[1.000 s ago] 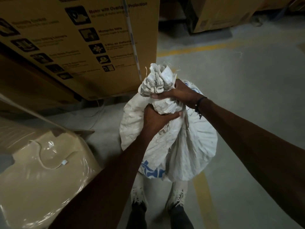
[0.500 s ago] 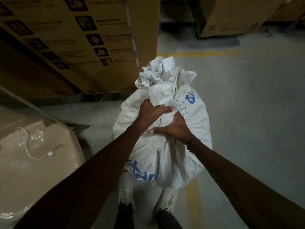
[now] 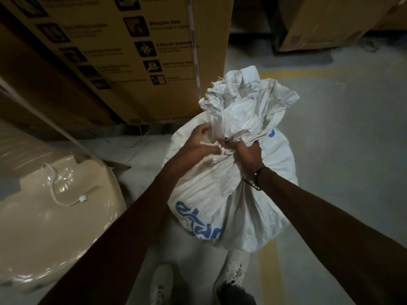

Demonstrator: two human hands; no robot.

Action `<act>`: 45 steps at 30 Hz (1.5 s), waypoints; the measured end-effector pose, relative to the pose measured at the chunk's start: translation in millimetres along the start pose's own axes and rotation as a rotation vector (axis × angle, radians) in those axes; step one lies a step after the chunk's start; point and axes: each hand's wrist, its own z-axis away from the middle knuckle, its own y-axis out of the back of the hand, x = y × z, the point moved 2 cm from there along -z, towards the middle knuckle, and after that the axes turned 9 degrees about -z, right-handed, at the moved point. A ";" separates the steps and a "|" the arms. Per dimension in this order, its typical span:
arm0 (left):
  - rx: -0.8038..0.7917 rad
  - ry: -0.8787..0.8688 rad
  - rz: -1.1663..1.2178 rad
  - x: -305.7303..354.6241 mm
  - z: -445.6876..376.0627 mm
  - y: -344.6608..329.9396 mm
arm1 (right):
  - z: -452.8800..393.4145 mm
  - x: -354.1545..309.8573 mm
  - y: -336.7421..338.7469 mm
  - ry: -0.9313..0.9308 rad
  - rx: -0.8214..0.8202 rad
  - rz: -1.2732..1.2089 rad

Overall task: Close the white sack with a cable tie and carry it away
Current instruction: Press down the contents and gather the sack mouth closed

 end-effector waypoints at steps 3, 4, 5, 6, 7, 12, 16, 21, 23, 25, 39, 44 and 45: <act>0.023 0.032 -0.267 -40.3 13.8 -9.7 | 8.0 -6.8 -2.9 -0.009 0.030 0.006; 0.037 0.025 -0.338 -49.6 12.3 -14.8 | 10.2 -6.5 -4.6 -0.008 0.020 0.007; 0.050 0.004 -0.405 -53.5 10.4 -21.9 | 7.7 -2.0 -5.5 -0.003 -0.005 0.004; 0.072 -0.026 -0.458 -53.8 7.1 -29.7 | 11.5 -0.8 -7.6 -0.019 -0.050 0.016; 0.099 -0.058 -0.497 -51.0 3.1 -37.1 | 8.7 3.9 -8.2 -0.033 -0.115 0.016; 0.162 -0.121 -0.538 -42.9 -14.4 -63.0 | 7.2 1.5 -0.1 -0.209 -0.344 0.028; 0.225 -0.175 -0.362 -43.9 -23.7 -67.8 | 22.8 -17.1 5.9 -0.136 -0.371 -0.013; 0.151 -0.213 -0.133 -62.6 -51.8 -68.1 | 33.7 -16.7 24.6 -0.050 -0.439 -0.195; 0.163 -0.223 -0.064 -73.0 -58.1 -70.8 | 35.6 -7.3 37.1 0.062 -0.430 -0.160; 0.179 -0.239 -0.017 -73.5 -56.4 -72.2 | 32.4 11.8 52.2 0.157 -0.383 0.018; -0.254 0.045 -0.368 -21.4 -65.1 -72.6 | 19.1 76.2 14.6 0.244 0.074 0.362; -0.488 -0.008 -0.166 4.6 -55.3 -55.9 | 16.3 60.9 1.6 0.224 0.268 0.318; -0.437 -0.040 -0.145 4.4 -55.8 -49.8 | 12.4 59.3 1.4 0.215 0.282 0.302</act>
